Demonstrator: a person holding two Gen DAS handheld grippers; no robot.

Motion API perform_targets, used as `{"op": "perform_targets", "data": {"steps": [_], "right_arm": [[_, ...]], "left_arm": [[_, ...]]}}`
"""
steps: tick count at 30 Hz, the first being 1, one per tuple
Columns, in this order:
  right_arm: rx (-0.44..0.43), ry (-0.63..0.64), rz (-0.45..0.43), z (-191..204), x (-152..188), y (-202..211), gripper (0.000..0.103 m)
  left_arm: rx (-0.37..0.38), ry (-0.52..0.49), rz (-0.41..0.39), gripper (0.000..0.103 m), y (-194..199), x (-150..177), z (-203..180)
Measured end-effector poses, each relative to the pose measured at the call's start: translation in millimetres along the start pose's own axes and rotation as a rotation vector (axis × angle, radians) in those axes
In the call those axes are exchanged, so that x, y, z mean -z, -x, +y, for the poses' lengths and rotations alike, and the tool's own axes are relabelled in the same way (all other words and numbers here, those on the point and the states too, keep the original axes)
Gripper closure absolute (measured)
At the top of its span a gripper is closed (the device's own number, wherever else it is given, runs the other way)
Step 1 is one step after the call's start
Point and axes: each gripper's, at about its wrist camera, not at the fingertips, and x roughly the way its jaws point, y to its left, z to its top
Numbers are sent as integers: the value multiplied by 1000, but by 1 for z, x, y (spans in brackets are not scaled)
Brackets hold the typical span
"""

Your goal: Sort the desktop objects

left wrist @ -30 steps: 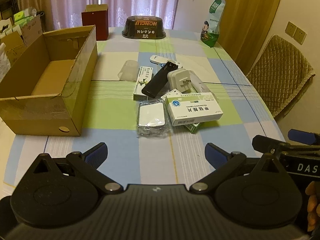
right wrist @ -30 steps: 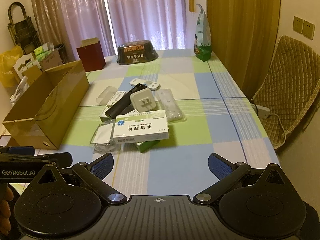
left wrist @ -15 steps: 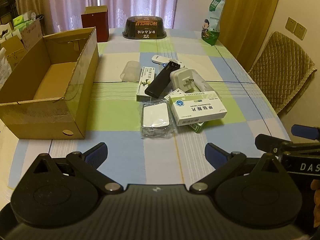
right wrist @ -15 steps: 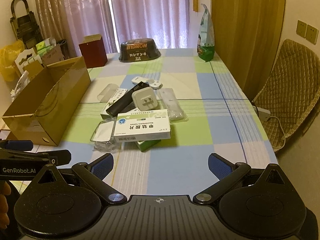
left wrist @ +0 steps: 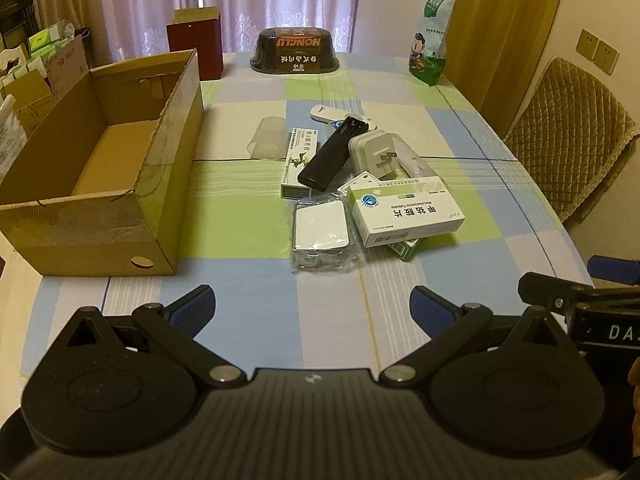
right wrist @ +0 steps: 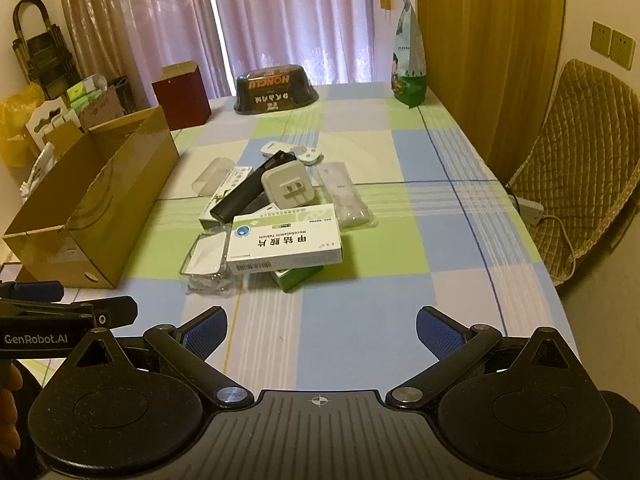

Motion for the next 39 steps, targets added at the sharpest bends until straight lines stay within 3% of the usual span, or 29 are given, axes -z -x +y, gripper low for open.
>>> {"op": "perform_targets", "data": {"steps": [18,23,30,39], "right_arm": [[-14,-11,31,-6,3,-8,0],[-55,56,16,-7,-2,-15,0],[-164,413,-54,-4,-25,-37,0],[-347,919,3,12,-54,-91,1]], "left_arm": [[2,-5,18,1,-8,2,2],[6,-20,23,1,-12,3,4],[12,-73,-8,1,-25,1,10],[5,-190,-2,1,-60,-7,17]]}}
